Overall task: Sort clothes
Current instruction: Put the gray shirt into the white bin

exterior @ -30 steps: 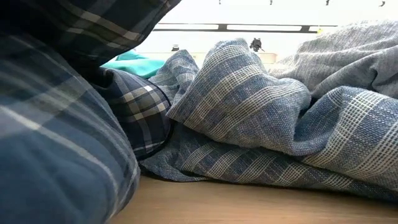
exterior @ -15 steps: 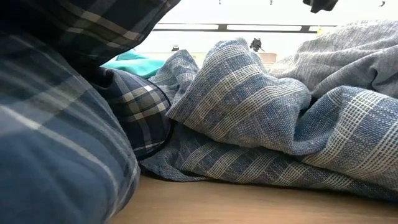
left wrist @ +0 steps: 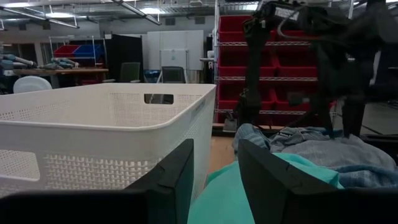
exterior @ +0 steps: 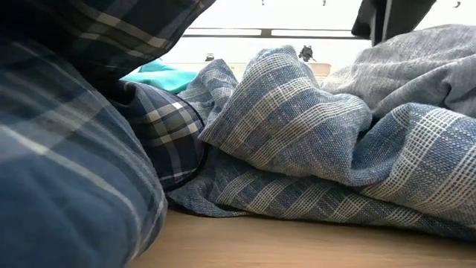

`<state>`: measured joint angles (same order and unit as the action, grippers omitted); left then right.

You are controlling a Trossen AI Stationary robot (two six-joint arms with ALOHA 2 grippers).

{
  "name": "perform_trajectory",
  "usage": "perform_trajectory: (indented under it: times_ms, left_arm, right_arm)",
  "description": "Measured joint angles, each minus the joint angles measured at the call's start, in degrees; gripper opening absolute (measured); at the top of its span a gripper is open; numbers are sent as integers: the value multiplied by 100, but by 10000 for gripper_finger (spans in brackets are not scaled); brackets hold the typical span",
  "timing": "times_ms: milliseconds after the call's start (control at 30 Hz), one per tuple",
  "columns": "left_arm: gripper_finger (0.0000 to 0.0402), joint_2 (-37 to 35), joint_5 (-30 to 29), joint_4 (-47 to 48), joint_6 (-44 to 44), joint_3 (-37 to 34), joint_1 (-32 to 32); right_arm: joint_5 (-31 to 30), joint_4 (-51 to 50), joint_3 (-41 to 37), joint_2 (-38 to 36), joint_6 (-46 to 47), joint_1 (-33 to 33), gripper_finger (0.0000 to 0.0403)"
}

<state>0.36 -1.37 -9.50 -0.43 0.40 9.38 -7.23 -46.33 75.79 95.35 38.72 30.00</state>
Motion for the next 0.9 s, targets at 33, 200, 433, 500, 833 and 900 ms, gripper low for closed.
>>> perform_trajectory:
  times_ms: [33, 200, 433, 500, 833, 900]
  left_arm:
    - [131, 2, -2, 0, 0, 2, -1]
    - [131, 0, 0, 0, 1, 1, 1]
    - [131, 0, 0, -2, -2, 2, 0]
    - [131, 1, 0, 0, -1, 0, -1]
    - [131, 0, 0, -1, -1, 1, -2]
    - [131, 2, 0, 0, -2, 2, 0]
  right_arm:
    - [1, 74, 4, 126, -78, 0, 116]
    - [44, -151, 7, 781, -240, -165, 97]
    - [343, -558, 4, 899, -834, -388, 10]
    - [231, -920, 60, 585, -842, -456, 5]
    - [-1586, -2443, 2269, -616, -831, -490, 2]
    - [-1956, -2439, 2803, -650, -1091, -514, 1]
